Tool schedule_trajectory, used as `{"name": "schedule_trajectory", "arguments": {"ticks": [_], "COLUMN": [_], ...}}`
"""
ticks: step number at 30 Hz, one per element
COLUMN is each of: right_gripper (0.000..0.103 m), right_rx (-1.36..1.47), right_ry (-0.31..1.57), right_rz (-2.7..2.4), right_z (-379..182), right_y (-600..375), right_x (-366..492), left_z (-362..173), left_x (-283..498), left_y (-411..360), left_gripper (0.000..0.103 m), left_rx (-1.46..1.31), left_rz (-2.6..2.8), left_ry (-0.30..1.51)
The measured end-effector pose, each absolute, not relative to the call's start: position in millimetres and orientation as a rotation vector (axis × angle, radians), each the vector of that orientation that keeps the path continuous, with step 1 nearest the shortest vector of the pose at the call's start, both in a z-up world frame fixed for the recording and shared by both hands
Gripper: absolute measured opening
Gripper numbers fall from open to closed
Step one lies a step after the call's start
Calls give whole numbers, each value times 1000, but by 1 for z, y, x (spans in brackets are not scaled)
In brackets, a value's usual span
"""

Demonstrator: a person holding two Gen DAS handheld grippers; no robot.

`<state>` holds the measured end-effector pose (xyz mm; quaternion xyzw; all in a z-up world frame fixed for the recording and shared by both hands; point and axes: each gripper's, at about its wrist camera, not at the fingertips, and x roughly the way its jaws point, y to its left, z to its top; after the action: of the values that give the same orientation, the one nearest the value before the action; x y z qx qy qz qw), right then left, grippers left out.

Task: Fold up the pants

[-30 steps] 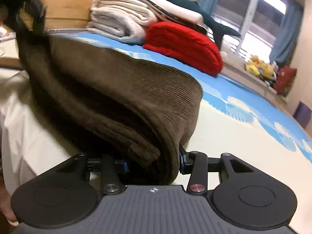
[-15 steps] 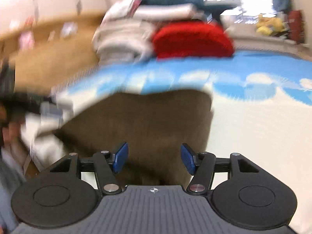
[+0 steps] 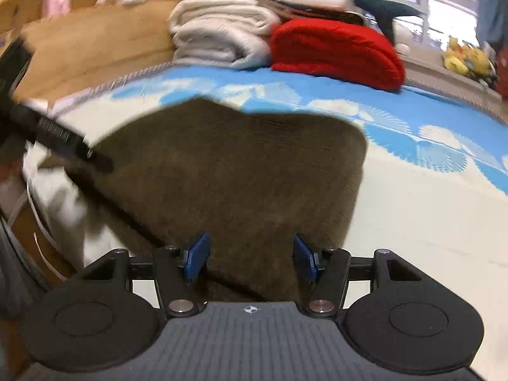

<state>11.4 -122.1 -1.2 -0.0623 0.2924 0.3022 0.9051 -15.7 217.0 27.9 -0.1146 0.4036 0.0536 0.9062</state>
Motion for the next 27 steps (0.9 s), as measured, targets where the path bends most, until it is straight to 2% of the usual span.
{"name": "schedule_trajectory", "arguments": {"ticks": [2, 5, 8, 15, 22, 27], "right_gripper": [70, 70, 70, 78, 82, 85], "right_rx": [-125, -255, -262, -4, 350, 314], "right_ry": [567, 691, 622, 663, 1012, 1001], "right_rz": [619, 679, 659, 556, 513, 580], "right_z": [5, -19, -29, -12, -55, -57], "right_y": [-126, -113, -110, -141, -170, -153], "right_x": [14, 24, 17, 53, 115, 126], "left_z": [38, 21, 0, -3, -14, -17], "left_x": [-5, 25, 35, 39, 56, 61], "left_y": [218, 216, 217, 229, 235, 234], "left_gripper": [83, 84, 83, 85, 94, 96], "left_rx": [-240, -203, -223, -274, -303, -305], "left_rz": [139, 167, 175, 153, 139, 135], "left_ry": [787, 852, 900, 877, 901, 908]}}
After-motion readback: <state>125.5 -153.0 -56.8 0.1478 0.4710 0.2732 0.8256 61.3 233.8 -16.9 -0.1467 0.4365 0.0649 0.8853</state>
